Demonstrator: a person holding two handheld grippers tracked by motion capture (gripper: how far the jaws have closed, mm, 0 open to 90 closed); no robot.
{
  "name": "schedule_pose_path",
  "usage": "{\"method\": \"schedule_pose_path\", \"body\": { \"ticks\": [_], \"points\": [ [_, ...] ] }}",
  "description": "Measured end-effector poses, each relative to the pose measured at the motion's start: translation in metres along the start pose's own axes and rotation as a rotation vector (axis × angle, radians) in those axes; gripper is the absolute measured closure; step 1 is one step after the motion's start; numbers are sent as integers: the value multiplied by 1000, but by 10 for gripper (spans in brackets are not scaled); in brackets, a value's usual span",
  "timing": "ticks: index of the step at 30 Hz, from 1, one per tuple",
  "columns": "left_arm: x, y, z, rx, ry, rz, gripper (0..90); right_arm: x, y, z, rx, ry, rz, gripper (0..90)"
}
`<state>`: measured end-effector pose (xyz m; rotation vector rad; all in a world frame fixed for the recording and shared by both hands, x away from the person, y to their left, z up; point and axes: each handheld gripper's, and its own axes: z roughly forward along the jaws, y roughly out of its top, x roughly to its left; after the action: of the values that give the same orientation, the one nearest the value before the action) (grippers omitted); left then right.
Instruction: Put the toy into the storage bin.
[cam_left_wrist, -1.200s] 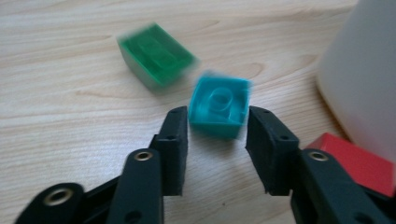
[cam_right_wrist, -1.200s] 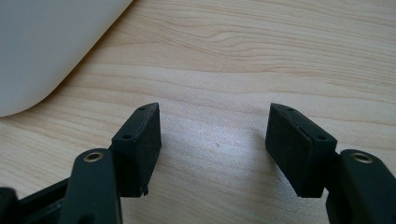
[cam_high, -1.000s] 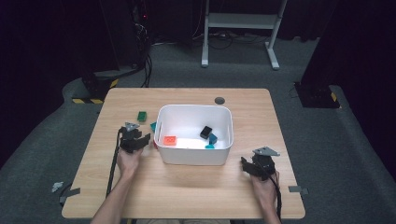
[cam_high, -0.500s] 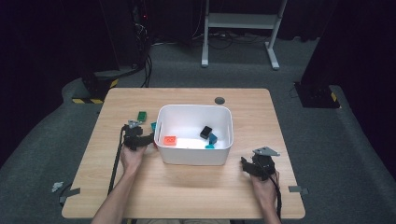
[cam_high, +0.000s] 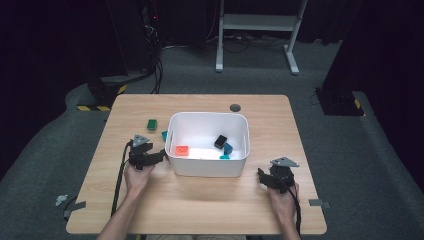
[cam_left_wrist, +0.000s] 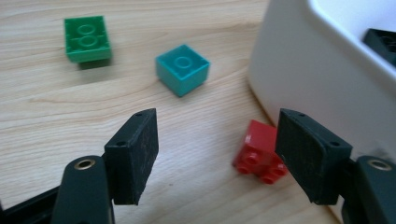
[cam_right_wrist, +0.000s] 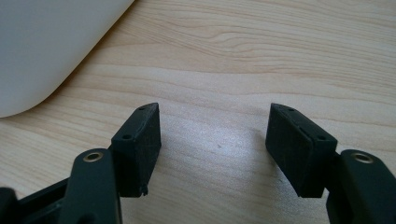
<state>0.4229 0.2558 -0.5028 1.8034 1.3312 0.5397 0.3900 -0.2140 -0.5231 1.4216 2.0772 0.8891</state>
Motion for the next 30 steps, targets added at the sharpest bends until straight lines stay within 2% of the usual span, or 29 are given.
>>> {"method": "schedule_pose_path", "body": {
  "ticks": [7,19,30],
  "points": [
    [-9,-5,6,23,-29,45,296,0,0,0,0,0,0,358],
    [-11,-8,17,31,-33,73,375,0,0,0,0,0,0,358],
    [-14,-9,20,25,-19,104,574,0,0,0,0,0,1,358]
  ]
}}
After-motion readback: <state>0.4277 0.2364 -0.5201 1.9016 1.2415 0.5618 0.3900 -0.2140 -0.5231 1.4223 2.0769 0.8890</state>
